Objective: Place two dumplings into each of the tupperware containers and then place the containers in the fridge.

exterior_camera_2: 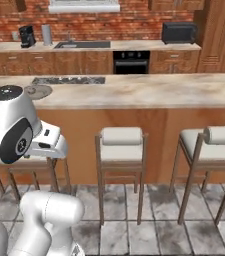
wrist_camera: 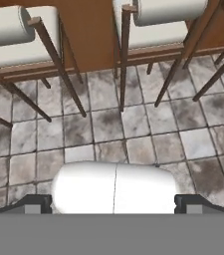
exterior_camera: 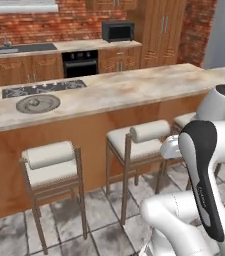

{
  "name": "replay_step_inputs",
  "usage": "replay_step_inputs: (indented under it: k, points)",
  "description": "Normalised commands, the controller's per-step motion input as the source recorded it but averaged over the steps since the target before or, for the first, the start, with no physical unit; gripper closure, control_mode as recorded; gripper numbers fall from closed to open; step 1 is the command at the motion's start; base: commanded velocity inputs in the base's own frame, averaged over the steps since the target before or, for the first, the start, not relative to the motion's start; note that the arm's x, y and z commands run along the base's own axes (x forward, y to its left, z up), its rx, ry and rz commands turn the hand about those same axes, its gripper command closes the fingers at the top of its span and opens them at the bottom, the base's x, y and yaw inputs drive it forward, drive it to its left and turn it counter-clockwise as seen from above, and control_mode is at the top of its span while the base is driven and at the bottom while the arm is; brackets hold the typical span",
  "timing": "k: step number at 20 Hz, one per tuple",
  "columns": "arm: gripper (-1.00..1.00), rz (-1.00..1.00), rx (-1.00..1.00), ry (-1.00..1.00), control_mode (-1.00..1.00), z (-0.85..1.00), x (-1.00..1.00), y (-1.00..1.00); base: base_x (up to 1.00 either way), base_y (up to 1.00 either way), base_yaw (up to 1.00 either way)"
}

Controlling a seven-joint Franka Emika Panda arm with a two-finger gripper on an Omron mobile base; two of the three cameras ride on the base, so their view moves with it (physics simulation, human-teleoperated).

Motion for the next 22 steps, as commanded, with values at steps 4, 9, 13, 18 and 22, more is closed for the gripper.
replay_step_inputs:
  k: [4, 9, 13, 18, 22]
  points:
    - [-1.0, 0.0, 0.0, 0.0, 1.0, 0.0, 0.0, 0.0, -0.09, 1.0, 0.23]
    - [-1.0, 0.0, 0.0, 0.0, 1.0, 0.0, 0.0, 0.0, 0.14, 0.79, 0.17]
    - [-1.0, 0.0, 0.0, 0.0, 1.0, 0.0, 0.0, 0.0, 0.73, 0.08, 0.09]
    - [-1.0, 0.0, 0.0, 0.0, 1.0, 0.0, 0.0, 0.0, 0.91, 0.0, 0.11]
    - [-1.0, 0.0, 0.0, 0.0, 1.0, 0.0, 0.0, 0.0, 0.66, 0.0, 0.16]
